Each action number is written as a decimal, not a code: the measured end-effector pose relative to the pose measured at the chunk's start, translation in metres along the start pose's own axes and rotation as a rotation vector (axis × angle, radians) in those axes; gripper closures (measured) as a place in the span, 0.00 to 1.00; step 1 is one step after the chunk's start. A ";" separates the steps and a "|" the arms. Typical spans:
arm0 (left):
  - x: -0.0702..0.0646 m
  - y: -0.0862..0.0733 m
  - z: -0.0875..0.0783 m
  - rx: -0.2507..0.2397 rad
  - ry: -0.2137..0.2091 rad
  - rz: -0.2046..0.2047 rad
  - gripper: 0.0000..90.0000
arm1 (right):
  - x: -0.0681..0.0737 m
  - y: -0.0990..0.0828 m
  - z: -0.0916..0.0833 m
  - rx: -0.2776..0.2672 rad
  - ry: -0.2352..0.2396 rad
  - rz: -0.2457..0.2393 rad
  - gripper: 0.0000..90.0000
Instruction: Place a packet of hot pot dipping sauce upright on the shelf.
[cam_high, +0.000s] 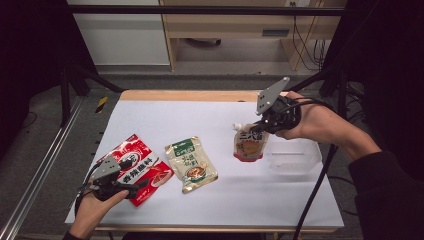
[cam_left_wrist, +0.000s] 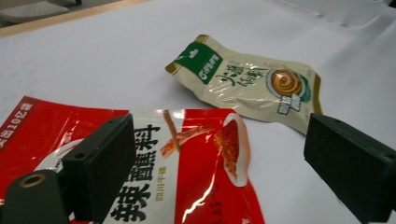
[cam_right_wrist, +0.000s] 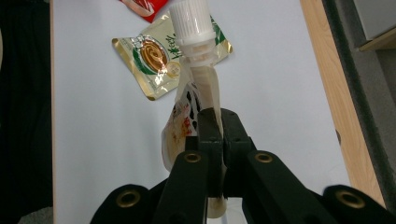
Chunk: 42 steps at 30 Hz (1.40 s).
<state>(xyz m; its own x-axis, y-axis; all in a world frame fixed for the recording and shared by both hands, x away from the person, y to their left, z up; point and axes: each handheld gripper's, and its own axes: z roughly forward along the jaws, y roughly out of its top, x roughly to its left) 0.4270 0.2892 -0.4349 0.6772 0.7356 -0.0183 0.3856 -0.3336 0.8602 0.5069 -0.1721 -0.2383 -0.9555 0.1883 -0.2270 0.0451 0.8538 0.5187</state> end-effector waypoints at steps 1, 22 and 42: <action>0.002 -0.001 0.000 0.008 0.008 0.001 0.10 | -0.001 -0.001 -0.001 0.000 -0.003 0.000 0.99; 0.012 -0.015 -0.004 0.038 0.097 0.028 0.09 | -0.008 -0.036 -0.035 -0.041 -0.146 0.084 0.99; 0.014 -0.016 -0.004 0.040 0.098 0.013 0.09 | -0.009 -0.100 -0.052 -0.009 -0.185 0.169 0.99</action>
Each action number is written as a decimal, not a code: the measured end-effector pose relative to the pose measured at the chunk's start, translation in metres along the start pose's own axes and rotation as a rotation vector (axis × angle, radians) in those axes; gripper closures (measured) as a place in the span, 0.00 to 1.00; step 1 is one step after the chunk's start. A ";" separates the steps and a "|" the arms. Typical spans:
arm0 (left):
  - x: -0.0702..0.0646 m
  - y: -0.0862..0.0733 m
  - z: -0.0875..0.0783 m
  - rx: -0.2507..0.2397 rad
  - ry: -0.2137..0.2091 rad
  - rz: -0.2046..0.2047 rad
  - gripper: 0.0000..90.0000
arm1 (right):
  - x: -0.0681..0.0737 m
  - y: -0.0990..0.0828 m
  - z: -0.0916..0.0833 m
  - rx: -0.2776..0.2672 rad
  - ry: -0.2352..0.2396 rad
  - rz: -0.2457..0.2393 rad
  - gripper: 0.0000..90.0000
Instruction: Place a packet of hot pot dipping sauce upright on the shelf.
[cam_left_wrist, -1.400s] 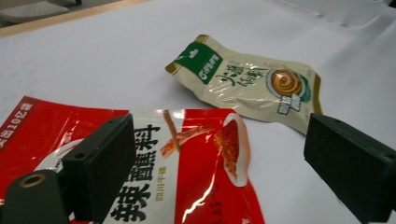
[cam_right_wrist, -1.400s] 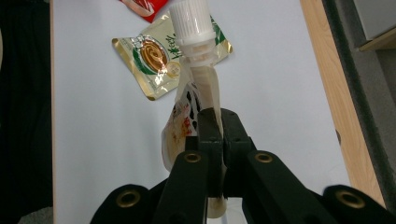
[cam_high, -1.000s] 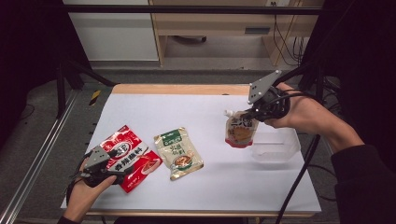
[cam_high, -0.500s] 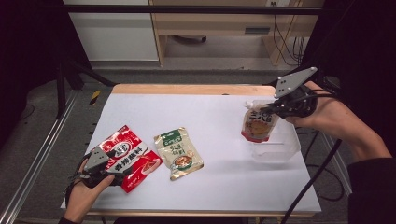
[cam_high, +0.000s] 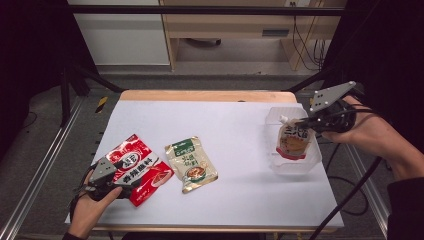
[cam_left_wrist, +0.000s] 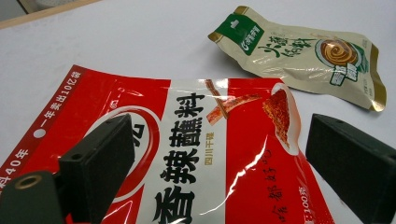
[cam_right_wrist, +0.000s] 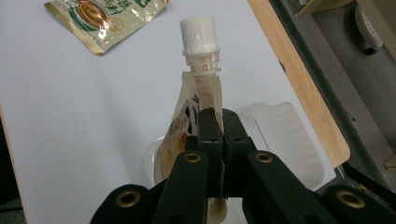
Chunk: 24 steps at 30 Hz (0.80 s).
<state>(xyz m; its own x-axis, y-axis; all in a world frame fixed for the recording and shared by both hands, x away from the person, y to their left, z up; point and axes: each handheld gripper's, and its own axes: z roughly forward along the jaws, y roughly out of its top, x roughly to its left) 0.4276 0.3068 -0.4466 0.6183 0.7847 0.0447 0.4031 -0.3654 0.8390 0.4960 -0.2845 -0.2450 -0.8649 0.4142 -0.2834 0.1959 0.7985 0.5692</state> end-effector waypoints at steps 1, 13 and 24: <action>0.000 0.000 0.000 0.000 0.001 -0.005 0.09 | 0.000 -0.002 0.001 -0.001 -0.002 0.001 0.99; 0.001 -0.002 0.002 0.012 0.007 -0.018 0.09 | -0.010 -0.016 0.008 -0.008 0.021 0.011 0.99; 0.002 -0.003 0.004 0.019 0.007 -0.014 0.09 | -0.009 -0.022 0.017 -0.019 0.056 0.016 0.99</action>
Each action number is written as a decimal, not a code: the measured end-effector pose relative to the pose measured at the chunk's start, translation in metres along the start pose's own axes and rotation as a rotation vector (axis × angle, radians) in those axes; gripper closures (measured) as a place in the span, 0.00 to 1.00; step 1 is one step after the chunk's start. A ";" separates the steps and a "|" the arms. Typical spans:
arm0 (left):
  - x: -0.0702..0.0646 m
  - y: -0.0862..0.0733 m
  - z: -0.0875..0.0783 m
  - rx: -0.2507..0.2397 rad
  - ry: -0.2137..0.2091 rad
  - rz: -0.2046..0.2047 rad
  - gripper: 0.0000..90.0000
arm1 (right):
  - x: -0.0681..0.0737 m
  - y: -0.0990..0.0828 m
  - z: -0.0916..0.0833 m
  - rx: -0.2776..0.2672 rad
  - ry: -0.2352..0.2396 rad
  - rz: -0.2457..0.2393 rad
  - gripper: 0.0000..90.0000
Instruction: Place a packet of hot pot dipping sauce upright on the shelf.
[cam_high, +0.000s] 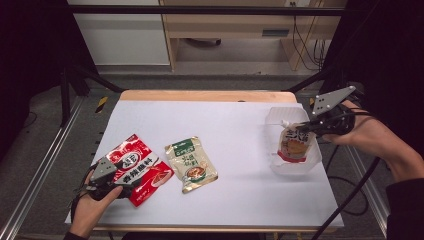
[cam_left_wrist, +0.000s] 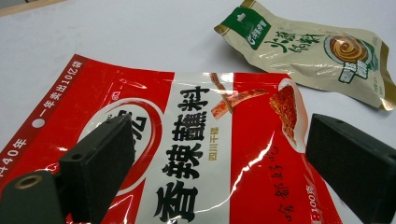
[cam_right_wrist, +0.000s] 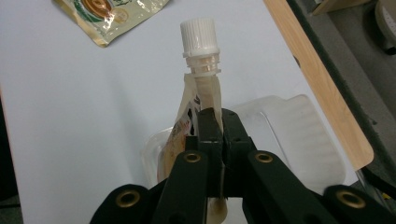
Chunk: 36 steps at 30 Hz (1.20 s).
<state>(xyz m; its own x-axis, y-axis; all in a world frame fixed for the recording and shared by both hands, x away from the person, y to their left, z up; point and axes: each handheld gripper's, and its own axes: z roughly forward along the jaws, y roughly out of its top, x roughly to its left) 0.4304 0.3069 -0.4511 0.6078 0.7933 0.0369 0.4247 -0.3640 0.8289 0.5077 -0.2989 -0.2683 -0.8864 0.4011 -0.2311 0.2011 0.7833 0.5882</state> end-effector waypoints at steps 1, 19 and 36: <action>0.000 0.000 0.000 0.001 -0.001 -0.004 0.09 | 0.000 -0.001 0.001 0.004 0.005 0.001 0.99; 0.000 0.000 0.000 0.004 0.002 0.002 0.09 | 0.007 -0.021 0.026 0.019 0.044 0.030 0.99; -0.001 0.000 0.000 0.011 0.002 0.005 0.09 | 0.010 -0.046 0.045 0.040 0.055 0.080 0.97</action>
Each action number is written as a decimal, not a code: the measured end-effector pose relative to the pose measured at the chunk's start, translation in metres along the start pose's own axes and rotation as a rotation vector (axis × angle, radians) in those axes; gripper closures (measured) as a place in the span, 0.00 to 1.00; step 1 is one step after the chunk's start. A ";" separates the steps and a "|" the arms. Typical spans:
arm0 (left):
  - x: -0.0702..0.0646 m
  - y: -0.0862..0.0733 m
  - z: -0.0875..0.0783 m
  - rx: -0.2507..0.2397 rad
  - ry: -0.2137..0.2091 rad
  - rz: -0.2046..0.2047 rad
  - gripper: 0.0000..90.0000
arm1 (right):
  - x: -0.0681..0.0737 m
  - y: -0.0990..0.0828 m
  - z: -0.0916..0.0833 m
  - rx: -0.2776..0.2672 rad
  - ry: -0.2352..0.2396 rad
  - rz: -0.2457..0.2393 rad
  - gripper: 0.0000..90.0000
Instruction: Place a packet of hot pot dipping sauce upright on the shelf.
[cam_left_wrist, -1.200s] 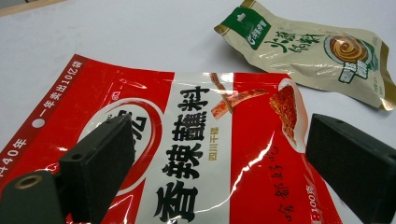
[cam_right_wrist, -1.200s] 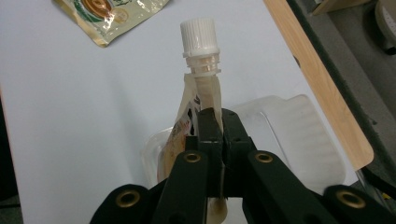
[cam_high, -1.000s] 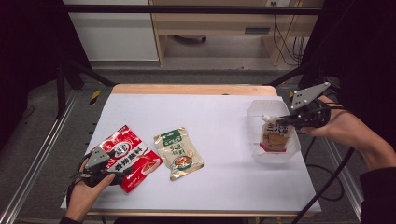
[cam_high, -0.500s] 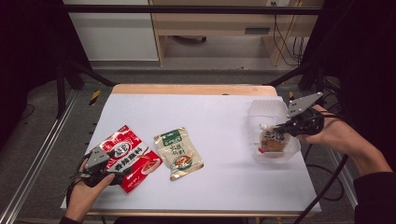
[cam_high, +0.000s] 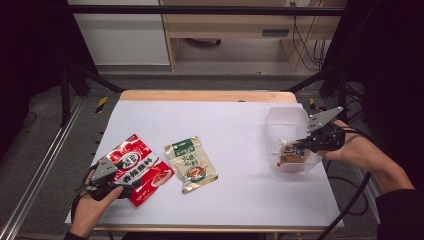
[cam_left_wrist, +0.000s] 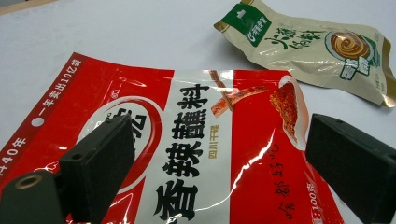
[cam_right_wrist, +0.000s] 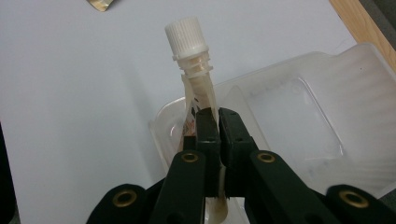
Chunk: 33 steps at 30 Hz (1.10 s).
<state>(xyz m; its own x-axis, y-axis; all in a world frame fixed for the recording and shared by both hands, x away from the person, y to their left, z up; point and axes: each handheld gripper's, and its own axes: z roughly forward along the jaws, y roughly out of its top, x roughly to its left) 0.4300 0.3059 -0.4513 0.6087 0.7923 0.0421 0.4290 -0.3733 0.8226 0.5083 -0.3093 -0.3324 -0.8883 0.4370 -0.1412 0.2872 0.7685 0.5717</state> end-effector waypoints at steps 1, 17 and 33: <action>0.000 0.000 0.000 0.000 0.001 0.001 0.09 | 0.000 0.000 0.000 0.006 -0.004 0.003 0.96; 0.000 -0.001 0.000 0.009 0.012 0.012 0.09 | 0.018 0.015 -0.010 -0.009 -0.139 0.007 0.21; -0.004 0.000 0.002 0.017 0.028 0.034 0.08 | 0.076 0.078 -0.005 -0.089 -0.316 -0.037 0.15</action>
<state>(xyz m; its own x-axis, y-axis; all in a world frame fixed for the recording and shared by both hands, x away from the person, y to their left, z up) 0.4291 0.3016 -0.4522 0.6042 0.7923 0.0855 0.4202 -0.4080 0.8105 0.4609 -0.2186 -0.2944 -0.7385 0.5439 -0.3985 0.2124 0.7486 0.6281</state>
